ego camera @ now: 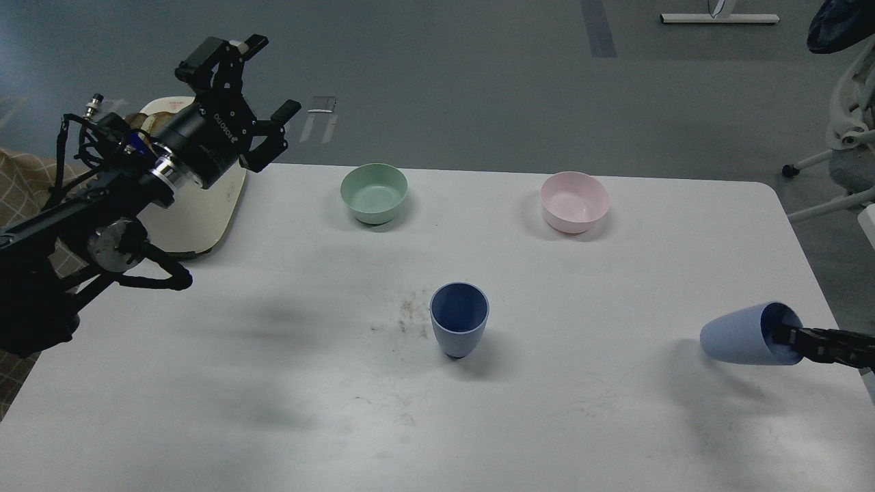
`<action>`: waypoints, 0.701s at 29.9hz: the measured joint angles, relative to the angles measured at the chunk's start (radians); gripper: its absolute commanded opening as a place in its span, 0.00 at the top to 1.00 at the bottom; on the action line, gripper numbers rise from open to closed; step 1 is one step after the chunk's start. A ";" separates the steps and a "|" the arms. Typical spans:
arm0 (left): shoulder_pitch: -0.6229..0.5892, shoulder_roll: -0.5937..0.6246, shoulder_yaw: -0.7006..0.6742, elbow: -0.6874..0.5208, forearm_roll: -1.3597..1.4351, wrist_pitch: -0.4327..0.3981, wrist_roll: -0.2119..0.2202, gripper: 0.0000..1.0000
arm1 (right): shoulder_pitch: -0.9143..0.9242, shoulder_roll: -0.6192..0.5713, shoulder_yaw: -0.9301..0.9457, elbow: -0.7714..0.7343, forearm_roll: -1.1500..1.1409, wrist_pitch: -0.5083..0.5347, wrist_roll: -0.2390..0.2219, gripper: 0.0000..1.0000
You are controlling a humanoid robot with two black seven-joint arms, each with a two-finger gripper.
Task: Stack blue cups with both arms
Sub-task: 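Lift the blue cup with the right gripper over the centered cup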
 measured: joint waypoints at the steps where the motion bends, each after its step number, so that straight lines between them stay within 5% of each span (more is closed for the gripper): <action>1: 0.001 0.000 0.000 -0.001 0.000 0.000 0.000 0.02 | 0.021 -0.015 0.000 0.018 0.000 0.002 0.000 1.00; 9: 0.008 -0.012 -0.008 0.000 0.000 0.004 0.000 0.02 | 0.261 -0.030 -0.001 0.062 -0.020 0.081 0.000 1.00; 15: 0.009 -0.010 -0.009 0.001 0.002 0.006 0.002 0.02 | 0.445 0.139 -0.025 -0.041 -0.043 0.157 0.000 1.00; 21: 0.013 -0.005 -0.008 0.001 0.003 0.007 0.003 0.02 | 0.742 0.396 -0.301 -0.168 -0.016 0.177 0.000 1.00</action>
